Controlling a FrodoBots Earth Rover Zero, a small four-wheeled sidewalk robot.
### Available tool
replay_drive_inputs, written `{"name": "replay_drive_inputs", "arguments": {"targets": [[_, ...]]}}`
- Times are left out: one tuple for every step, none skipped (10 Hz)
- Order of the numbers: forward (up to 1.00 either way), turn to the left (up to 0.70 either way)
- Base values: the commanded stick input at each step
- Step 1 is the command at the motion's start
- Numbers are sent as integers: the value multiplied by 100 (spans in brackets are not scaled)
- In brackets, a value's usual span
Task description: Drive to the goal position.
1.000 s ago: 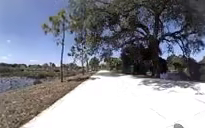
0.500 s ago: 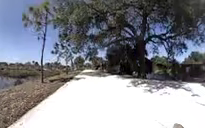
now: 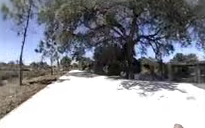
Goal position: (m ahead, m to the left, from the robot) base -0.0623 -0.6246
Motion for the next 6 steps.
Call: {"name": "replay_drive_inputs", "arguments": {"targets": [[85, 0], [85, 0], [85, 4], [70, 43], [17, 75], [0, 85]]}}
